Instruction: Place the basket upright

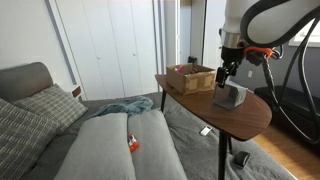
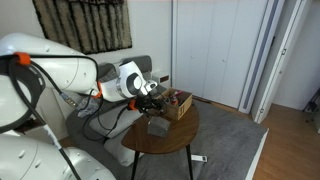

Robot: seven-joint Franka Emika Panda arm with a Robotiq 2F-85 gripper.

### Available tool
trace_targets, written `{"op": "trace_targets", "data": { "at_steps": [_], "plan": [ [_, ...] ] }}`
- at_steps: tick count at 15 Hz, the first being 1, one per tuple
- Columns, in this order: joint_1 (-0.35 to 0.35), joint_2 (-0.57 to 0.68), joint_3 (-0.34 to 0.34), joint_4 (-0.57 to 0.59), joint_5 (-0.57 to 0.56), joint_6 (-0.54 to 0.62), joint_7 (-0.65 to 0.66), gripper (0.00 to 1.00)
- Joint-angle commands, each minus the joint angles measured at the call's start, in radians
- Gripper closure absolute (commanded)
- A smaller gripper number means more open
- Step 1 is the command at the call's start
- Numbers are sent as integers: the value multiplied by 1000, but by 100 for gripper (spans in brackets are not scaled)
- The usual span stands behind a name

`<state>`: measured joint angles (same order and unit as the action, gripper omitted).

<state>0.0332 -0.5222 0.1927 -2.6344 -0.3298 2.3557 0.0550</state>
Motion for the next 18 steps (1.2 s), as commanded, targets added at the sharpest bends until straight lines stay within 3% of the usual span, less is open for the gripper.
{"op": "trace_targets", "data": {
  "at_steps": [1,4,11,13,18],
  "plan": [
    [-22,24,33,-6,-63,-10,65,23],
    [-24,50,35,-4,-83,-12,85,50],
    [-32,68,24,16,-125,-15,85,95],
    [-32,63,14,30,-120,-23,72,100],
    [-17,73,-47,56,-49,-72,11,99]
  ]
}}
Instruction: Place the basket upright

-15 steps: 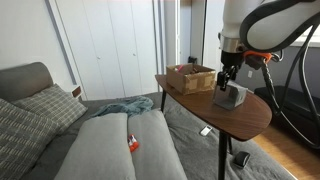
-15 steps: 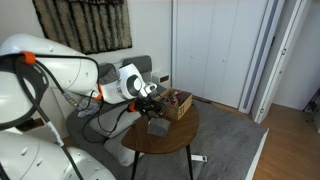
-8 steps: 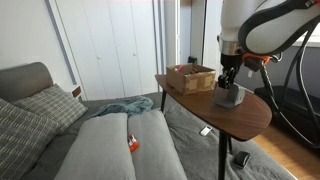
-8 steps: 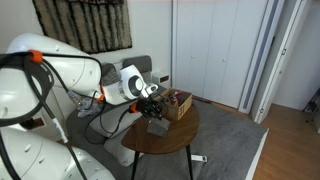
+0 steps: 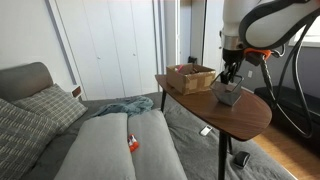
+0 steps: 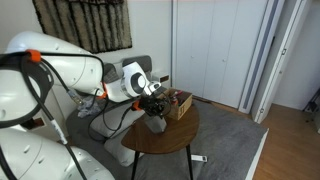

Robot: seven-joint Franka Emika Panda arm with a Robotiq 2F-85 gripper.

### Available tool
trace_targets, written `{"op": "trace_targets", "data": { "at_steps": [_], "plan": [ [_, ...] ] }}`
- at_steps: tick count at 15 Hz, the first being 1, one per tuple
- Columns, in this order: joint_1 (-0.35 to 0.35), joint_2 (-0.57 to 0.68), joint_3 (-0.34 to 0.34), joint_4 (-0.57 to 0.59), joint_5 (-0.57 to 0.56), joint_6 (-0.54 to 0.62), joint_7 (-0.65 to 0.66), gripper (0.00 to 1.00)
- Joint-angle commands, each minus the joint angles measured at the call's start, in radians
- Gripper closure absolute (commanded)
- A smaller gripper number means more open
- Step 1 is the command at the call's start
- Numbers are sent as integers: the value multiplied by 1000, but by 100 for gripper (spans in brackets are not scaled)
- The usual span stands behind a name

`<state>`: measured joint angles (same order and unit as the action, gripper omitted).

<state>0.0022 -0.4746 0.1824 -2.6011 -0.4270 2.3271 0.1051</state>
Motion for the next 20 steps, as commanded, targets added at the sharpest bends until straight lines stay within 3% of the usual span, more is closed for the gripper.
{"op": "trace_targets", "data": {
  "at_steps": [1,8,9,10,20],
  "plan": [
    [21,30,-53,27,73,-58,-59,99],
    [67,55,-169,69,313,-149,-241,99],
    [70,60,-177,71,333,-156,-257,79],
    [67,64,-179,71,341,-156,-262,68],
    [75,-32,-180,90,383,-193,-294,2]
  ]
}}
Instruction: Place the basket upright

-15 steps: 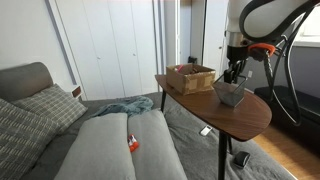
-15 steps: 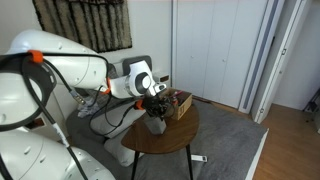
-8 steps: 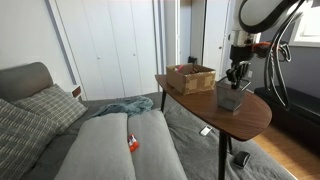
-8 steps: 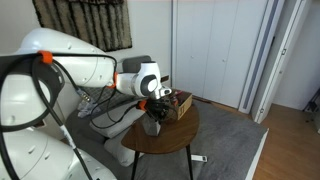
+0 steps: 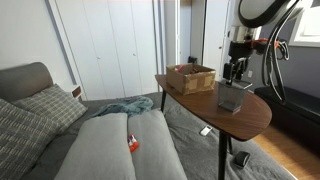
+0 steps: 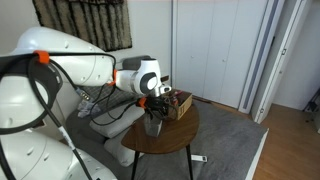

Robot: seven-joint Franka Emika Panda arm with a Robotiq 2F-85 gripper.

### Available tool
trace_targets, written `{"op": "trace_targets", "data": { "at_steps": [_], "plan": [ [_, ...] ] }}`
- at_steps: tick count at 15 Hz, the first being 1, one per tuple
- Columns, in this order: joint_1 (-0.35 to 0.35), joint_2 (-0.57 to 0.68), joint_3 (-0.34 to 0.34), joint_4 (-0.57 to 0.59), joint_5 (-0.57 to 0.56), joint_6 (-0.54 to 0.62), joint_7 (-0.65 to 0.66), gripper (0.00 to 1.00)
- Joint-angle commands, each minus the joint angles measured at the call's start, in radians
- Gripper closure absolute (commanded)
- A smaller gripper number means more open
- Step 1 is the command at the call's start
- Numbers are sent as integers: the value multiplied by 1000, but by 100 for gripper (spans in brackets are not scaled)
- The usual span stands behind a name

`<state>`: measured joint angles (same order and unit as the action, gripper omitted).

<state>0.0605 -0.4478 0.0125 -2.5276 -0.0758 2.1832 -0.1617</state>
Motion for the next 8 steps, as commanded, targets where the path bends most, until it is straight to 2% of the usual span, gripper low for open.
{"op": "trace_targets", "data": {
  "at_steps": [1,8],
  "plan": [
    [18,-73,-12,22,34,-54,-30,0],
    [27,-191,-19,79,38,-160,-44,0]
  ]
}}
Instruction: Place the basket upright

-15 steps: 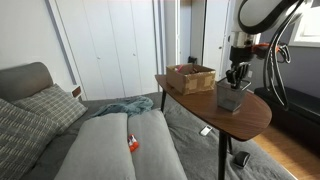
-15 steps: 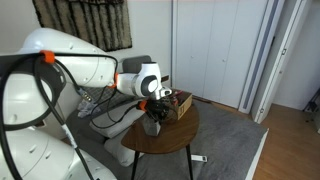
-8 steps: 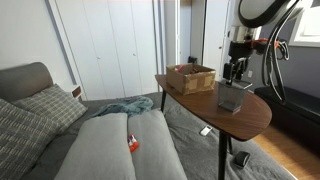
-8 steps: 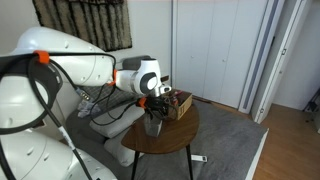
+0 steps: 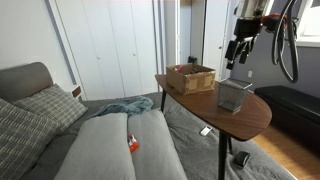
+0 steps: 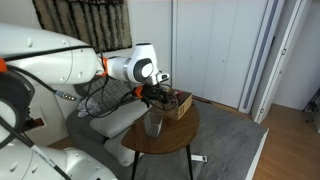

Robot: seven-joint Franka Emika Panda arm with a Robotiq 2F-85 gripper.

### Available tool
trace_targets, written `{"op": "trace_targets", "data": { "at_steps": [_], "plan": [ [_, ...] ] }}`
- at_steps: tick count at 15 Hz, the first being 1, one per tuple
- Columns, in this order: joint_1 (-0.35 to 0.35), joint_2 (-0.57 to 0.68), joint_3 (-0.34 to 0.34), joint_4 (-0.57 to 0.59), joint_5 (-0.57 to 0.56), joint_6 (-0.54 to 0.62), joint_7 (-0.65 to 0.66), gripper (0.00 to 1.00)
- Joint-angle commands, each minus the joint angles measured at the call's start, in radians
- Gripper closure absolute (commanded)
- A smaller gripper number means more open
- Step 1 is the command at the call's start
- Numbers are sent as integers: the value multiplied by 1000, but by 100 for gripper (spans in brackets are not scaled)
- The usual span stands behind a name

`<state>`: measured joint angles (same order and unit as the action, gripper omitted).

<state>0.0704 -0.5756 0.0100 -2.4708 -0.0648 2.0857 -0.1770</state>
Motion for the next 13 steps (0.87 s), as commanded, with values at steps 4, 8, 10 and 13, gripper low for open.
{"op": "trace_targets", "data": {
  "at_steps": [4,8,10,13],
  "plan": [
    [16,-123,-29,63,26,-104,-39,0],
    [3,-123,-25,72,1,-78,-29,0],
    [2,-131,-29,75,1,-81,-33,0],
    [2,-131,-29,75,1,-81,-34,0]
  ]
}}
